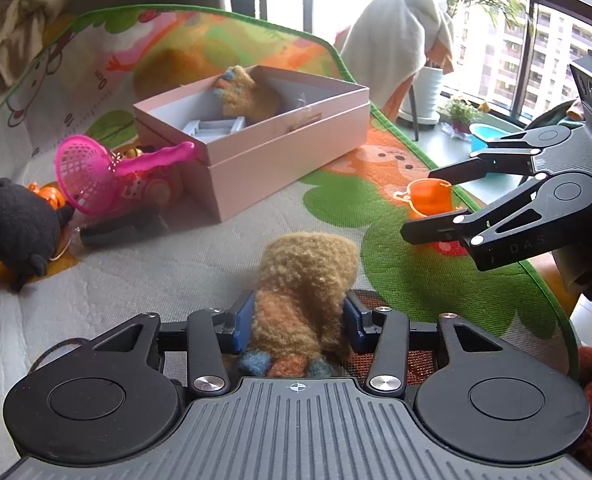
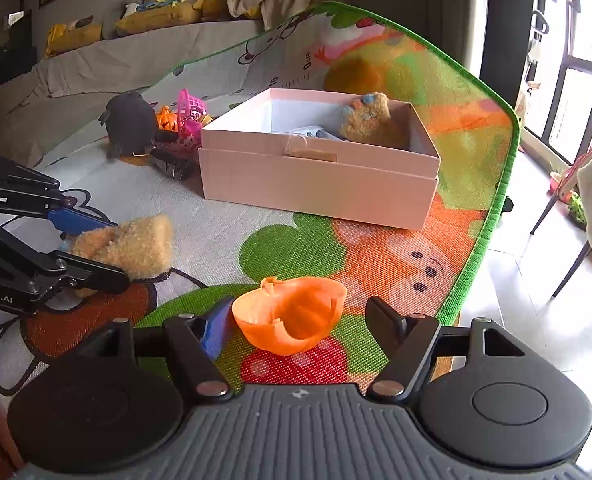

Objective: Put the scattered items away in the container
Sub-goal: 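Close the right tool on the orange cup and lift it while the left tool holds the mitten, then carry the mitten and orange cup into the pink box and open both tools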

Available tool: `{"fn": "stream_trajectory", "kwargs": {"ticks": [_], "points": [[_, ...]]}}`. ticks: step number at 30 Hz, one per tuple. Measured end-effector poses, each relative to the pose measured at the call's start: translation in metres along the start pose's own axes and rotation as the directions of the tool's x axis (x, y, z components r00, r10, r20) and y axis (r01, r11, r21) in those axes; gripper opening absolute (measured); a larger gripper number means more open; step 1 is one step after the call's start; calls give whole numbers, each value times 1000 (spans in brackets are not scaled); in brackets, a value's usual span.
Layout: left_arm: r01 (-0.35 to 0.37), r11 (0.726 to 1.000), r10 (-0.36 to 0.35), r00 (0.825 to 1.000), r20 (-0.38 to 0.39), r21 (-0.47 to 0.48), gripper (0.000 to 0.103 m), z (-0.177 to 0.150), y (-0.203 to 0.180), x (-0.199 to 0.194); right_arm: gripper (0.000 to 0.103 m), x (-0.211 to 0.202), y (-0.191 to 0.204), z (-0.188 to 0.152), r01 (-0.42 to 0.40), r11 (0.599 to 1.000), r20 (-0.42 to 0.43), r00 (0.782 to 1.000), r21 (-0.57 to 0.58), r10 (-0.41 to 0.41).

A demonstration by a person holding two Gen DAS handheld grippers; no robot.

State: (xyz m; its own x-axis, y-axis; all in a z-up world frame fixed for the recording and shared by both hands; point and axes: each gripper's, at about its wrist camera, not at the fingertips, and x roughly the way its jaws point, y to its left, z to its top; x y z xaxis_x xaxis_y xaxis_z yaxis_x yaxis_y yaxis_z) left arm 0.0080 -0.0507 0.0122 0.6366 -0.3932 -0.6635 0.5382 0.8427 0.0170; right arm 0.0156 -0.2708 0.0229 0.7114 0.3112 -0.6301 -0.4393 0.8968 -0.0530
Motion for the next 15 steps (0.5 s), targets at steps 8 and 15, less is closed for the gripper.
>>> {"fn": "stream_trajectory", "kwargs": {"ticks": [8, 15], "points": [[5, 1000, -5, 1000, 7, 3, 50, 2, -5, -15, 49, -3, 3, 0, -9, 1000, -11, 1000, -20, 9], [16, 1000, -16, 1000, 21, -1, 50, 4, -12, -24, 49, -18, 2, 1, -1, 998, -5, 1000, -55, 1]]}}
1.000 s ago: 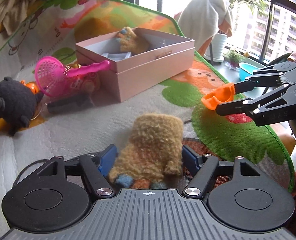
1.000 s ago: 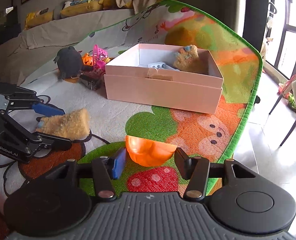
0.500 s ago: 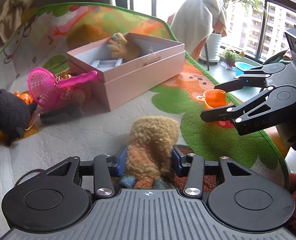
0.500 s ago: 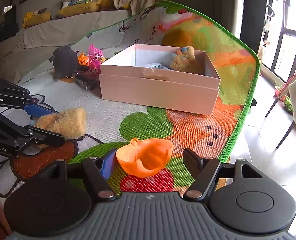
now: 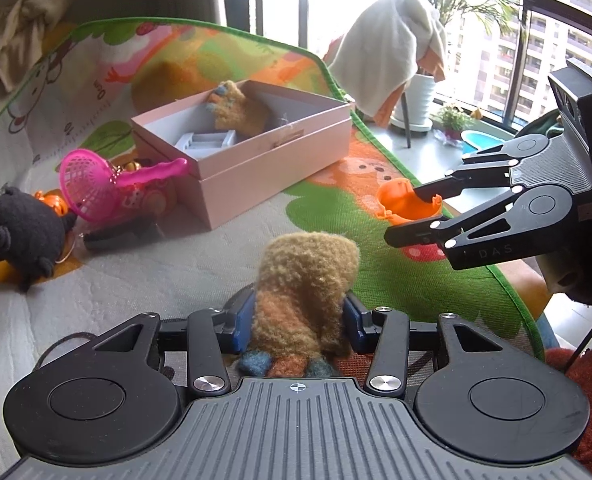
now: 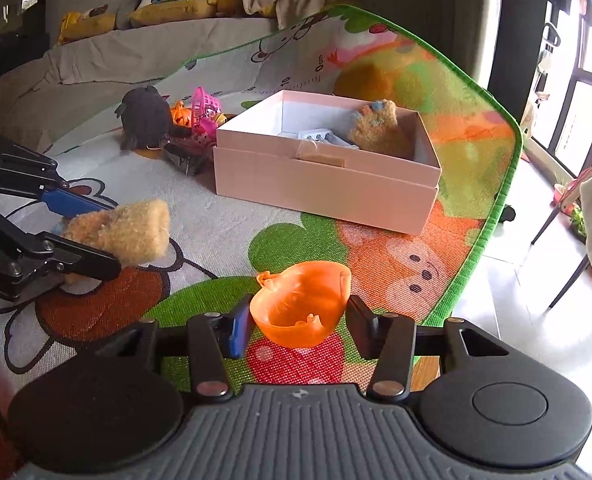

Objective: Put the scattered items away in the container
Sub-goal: 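Carry the mitten and orange cup into the pink box and open both tools, then move the right tool to the pink toy net and close on it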

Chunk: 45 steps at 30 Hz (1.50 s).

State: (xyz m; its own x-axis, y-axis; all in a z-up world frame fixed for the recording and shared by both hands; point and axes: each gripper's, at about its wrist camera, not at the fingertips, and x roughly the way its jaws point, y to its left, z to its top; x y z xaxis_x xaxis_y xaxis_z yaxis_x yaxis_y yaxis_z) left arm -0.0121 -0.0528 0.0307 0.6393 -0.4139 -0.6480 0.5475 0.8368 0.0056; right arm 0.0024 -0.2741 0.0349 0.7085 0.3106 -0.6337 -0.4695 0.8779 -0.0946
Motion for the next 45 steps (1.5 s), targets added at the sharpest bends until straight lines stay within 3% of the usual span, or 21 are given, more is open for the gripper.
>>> {"fn": "stream_trajectory", "kwargs": {"ticks": [15, 25, 28, 30, 32, 34, 38, 42, 45], "points": [[-20, 998, 16, 998, 61, 59, 50, 28, -8, -8, 49, -21, -19, 18, 21, 998, 44, 999, -51, -19], [-89, 990, 62, 970, 236, 109, 51, 130, 36, 48, 49, 38, -89, 140, -29, 990, 177, 984, 141, 4], [-120, 988, 93, 964, 249, 95, 61, 150, 56, 84, 67, 69, -111, 166, -88, 964, 179, 983, 252, 43], [-113, 991, 95, 966, 239, 66, 70, 156, 67, 98, 68, 81, -118, 171, -76, 957, 184, 983, 281, 24], [-104, 994, 91, 964, 249, 40, 88, 154, 75, 98, 68, 89, -119, 171, -52, 958, 182, 983, 281, 0], [-126, 991, 107, 957, 271, 54, 96, 145, 75, 89, 68, 94, -119, 168, -18, 963, 178, 984, 267, -31], [-200, 978, 179, 944, 276, 51, 96, 116, 80, 65, 68, 96, -113, 160, 35, 968, 141, 987, 247, -72], [-186, 978, 204, 949, 240, -93, 98, 78, 97, 42, 68, 91, -75, 153, 59, 989, 141, 987, 133, -78], [-235, 956, 268, 944, 193, -176, 100, 47, 105, 31, 68, 81, -29, 147, 62, 998, 172, 983, -5, -61]]}}
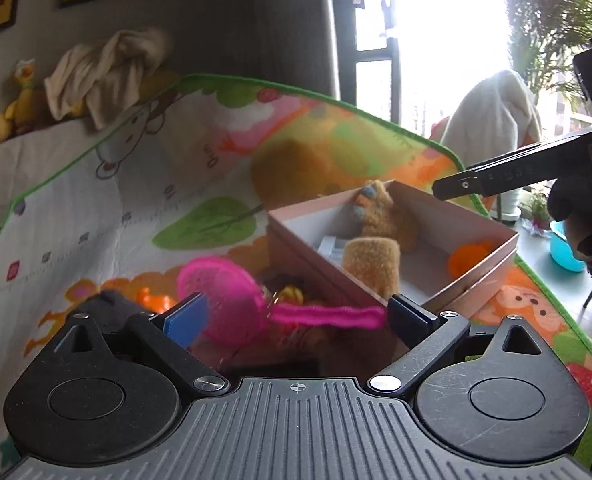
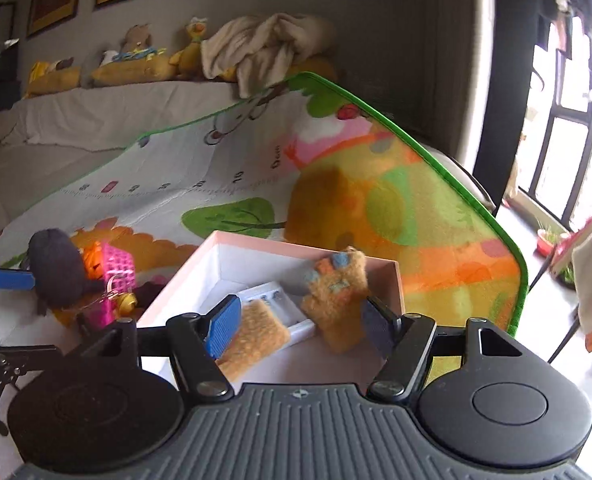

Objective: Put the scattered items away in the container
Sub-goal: 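Move the right tool to the pink toy net and close on it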

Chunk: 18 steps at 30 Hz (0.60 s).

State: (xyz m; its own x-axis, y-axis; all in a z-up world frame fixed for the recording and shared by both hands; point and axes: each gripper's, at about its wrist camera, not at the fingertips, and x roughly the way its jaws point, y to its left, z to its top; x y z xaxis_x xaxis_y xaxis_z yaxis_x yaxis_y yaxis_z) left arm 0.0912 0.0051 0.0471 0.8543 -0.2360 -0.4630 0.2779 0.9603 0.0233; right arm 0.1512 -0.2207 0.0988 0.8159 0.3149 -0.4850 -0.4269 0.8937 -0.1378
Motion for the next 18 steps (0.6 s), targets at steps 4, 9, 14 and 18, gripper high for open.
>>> {"fn": "stream_trajectory", "kwargs": {"ticks": [4, 9, 14, 18], "points": [[-67, 994, 63, 997, -54, -91, 101, -31, 17, -19, 63, -13, 63, -7, -40, 985, 28, 999, -167, 45], [-154, 971, 139, 986, -96, -182, 101, -58, 30, -44, 48, -9, 129, -13, -59, 947, 5, 998, -316, 63], [-157, 956, 151, 988, -44, -246, 103, -63, 39, -67, 48, 12, 167, -6, -10, 909, 16, 1000, -417, 18], [-153, 952, 153, 988, -22, -266, 103, -65, 44, -77, 47, 45, 182, 4, 11, 896, -21, 1000, -444, -23]]}}
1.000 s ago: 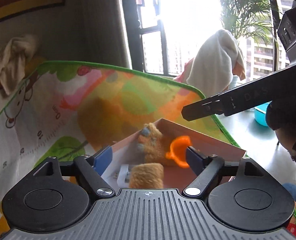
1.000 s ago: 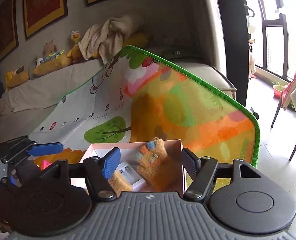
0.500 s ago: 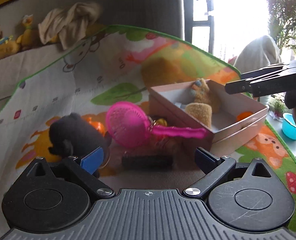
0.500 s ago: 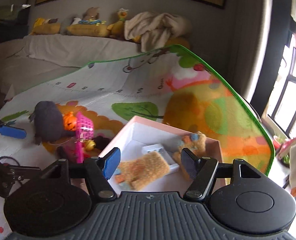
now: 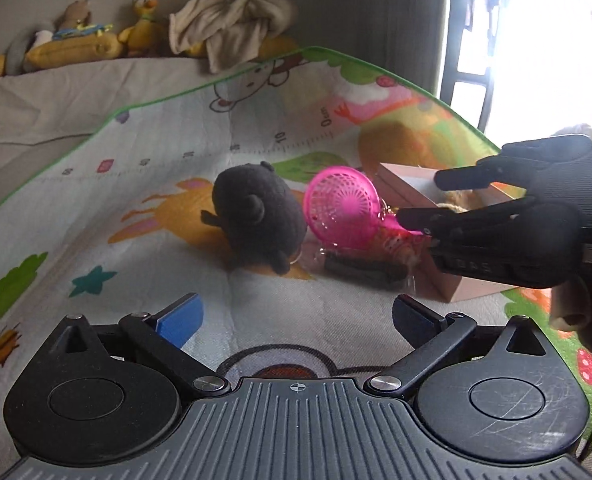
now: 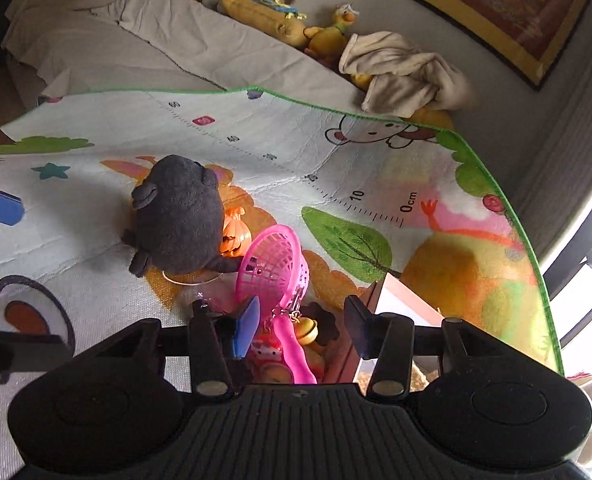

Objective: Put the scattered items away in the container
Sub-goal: 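Move the right tool to the pink toy net and close on it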

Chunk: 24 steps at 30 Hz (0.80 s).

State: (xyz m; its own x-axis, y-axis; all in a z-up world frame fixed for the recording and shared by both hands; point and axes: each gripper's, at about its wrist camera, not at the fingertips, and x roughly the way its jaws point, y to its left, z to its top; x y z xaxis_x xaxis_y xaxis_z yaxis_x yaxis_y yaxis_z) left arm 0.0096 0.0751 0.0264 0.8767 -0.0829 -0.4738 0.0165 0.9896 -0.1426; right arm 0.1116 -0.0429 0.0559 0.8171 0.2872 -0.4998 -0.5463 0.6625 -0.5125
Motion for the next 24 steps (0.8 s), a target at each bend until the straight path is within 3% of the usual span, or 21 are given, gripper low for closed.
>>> {"fn": "stream_trajectory", "kwargs": {"ticks": [2, 4, 6, 7, 8, 9, 13, 17, 21, 24], "points": [[5, 1000, -5, 1000, 11, -19, 103, 0, 4, -4, 44, 21, 2, 5, -10, 1000, -57, 998, 1, 10], [9, 999, -8, 1000, 19, -35, 103, 0, 9, -6, 32, 35, 4, 7, -11, 1000, -96, 995, -4, 11], [9, 999, -8, 1000, 22, -42, 103, 0, 13, -8, 28, 33, 4, 6, -8, 1000, -85, 996, -10, 7], [7, 999, -6, 1000, 24, -44, 103, 1, 15, -9, 20, 25, 3, 5, -13, 1000, -65, 998, -9, 13], [5, 999, -4, 1000, 26, -45, 103, 1, 17, -10, 6, 15, 0, 5, -23, 1000, -46, 999, 1, 23], [3, 999, -1, 1000, 28, -47, 103, 1, 20, -12, 0, 1, -5, 6, -32, 999, -21, 999, 23, 32], [-16, 998, 18, 999, 35, -64, 103, 2, 29, -16, 0, -61, -28, 6, -79, 995, 96, 993, 67, 72], [-39, 995, 41, 999, 27, -92, 103, 3, 33, -15, 0, -102, -50, -4, -216, 970, 135, 970, 114, 200], [-21, 994, 24, 999, 27, -103, 103, 5, 28, -17, 8, -92, -41, -15, -144, 987, 101, 985, 69, 137], [-23, 996, 25, 1000, 19, -91, 103, 7, 20, -14, 25, -60, -34, -13, -153, 983, 51, 988, 97, 149]]}}
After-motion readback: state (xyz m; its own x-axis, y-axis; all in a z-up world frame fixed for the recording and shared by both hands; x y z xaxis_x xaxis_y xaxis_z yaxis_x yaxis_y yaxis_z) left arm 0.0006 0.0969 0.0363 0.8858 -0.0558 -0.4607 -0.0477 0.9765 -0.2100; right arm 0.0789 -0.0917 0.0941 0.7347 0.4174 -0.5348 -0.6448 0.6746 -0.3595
